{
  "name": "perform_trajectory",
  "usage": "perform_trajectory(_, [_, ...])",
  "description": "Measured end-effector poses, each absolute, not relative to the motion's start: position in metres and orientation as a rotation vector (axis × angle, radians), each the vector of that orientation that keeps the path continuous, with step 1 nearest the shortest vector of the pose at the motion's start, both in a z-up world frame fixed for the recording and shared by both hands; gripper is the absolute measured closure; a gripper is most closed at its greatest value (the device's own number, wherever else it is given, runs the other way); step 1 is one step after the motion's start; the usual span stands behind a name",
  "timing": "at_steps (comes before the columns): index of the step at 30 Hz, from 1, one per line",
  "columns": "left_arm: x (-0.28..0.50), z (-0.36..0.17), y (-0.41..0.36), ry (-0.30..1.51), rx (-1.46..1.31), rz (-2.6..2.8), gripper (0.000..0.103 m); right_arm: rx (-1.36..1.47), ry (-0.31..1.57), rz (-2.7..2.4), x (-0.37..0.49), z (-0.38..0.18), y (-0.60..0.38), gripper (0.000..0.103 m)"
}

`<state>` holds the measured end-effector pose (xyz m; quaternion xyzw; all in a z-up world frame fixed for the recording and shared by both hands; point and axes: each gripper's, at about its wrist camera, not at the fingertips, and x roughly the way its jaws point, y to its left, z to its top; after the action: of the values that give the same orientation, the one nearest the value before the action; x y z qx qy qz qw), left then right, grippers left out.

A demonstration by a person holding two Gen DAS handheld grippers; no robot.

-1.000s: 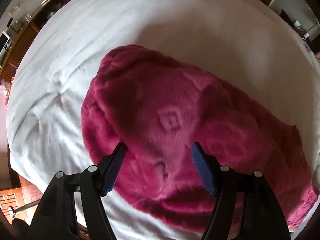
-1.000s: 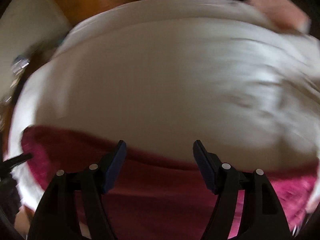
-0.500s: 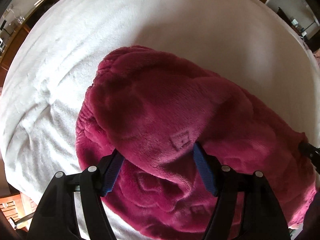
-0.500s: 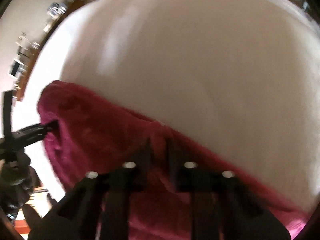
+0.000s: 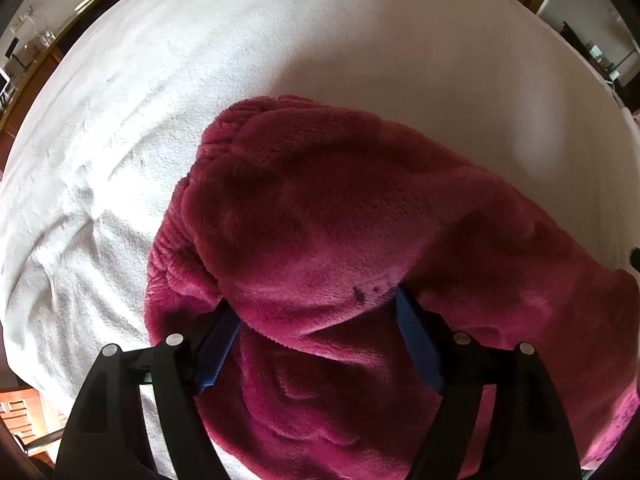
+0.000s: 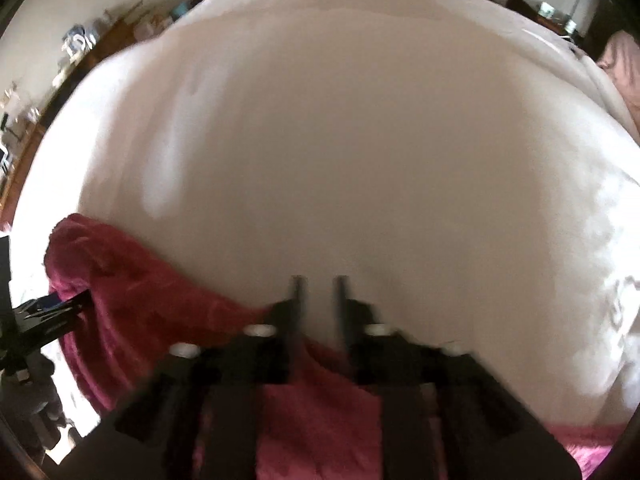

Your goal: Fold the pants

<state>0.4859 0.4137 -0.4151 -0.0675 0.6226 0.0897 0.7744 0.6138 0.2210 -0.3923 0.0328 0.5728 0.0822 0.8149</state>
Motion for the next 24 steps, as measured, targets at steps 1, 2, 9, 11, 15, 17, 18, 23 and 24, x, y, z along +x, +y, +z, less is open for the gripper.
perform_trajectory(1, [0.487, -0.415, 0.414, 1.353, -0.143, 0.195, 0.026, 0.073, 1.195, 0.161, 0.603, -0.385, 0.214, 0.053])
perform_trajectory(2, [0.488, -0.413, 0.412, 1.358, -0.14, 0.198, 0.026, 0.07, 1.176, 0.15, 0.593, -0.38, 0.208, 0.051])
perform_trajectory(9, [0.489, -0.382, 0.377, 1.371, -0.092, 0.225, 0.026, 0.111, 1.196, 0.059, 0.518, -0.378, 0.154, 0.051])
perform_trajectory(11, [0.484, -0.375, 0.368, 1.363, -0.06, 0.232, 0.026, 0.139, 1.213, 0.014, 0.496, -0.383, 0.131, 0.051])
perform_trajectory(15, [0.468, -0.36, 0.341, 1.34, -0.005, 0.228, 0.026, 0.175, 1.238, -0.061, 0.454, -0.391, 0.086, 0.051])
perform_trajectory(17, [0.457, -0.354, 0.322, 1.33, 0.027, 0.222, 0.026, 0.193, 1.248, -0.097, 0.433, -0.395, 0.061, 0.051])
perform_trajectory(18, [0.452, -0.354, 0.313, 1.33, 0.035, 0.212, 0.026, 0.2, 1.25, -0.111, 0.426, -0.397, 0.054, 0.051])
perform_trajectory(23, [0.427, -0.355, 0.253, 1.345, 0.093, 0.151, 0.026, 0.263, 1.242, -0.212, 0.367, -0.395, -0.023, 0.051])
perform_trajectory(24, [0.421, -0.354, 0.236, 1.35, 0.105, 0.131, 0.026, 0.275, 1.238, -0.23, 0.359, -0.394, -0.034, 0.051])
